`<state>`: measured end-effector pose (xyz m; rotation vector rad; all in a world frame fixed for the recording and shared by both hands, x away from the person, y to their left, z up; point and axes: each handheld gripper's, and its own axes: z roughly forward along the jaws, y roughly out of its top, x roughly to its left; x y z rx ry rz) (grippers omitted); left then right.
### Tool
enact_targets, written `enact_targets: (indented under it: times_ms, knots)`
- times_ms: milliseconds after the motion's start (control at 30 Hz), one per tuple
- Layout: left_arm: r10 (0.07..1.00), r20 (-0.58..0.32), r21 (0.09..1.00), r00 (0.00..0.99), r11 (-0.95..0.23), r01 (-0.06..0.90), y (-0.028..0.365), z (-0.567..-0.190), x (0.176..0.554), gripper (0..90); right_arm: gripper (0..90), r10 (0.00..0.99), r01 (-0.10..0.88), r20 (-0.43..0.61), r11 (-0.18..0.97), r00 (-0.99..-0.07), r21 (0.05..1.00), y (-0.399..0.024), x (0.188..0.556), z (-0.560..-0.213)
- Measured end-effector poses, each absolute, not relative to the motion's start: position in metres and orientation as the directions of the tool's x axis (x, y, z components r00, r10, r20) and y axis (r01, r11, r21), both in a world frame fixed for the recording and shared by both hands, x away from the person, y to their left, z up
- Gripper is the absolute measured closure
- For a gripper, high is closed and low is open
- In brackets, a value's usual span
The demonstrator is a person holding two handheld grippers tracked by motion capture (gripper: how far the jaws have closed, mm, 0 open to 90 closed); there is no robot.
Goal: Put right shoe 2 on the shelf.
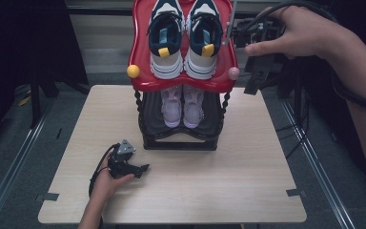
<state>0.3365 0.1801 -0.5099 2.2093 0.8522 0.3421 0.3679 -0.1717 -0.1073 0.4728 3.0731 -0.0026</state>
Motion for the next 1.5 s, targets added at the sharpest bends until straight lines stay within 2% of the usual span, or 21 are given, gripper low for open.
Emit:
enact_targets:
  times_ms: [433, 1500]
  knots:
    - [0.670, -0.020, 0.720, 0.742, -0.506, 0.476, 0.180, -0.510, 0.336, 10.1, 22.5, 0.304, 0.304, -0.033, 0.953, -0.952, 0.006, -0.187, 0.355, -0.119]
    - [0.668, -0.020, 0.717, 0.744, -0.509, 0.476, 0.180, -0.510, 0.336, 10.0, 20.8, 0.319, 0.318, -0.017, 0.948, -0.948, 0.014, -0.217, 0.334, -0.180]
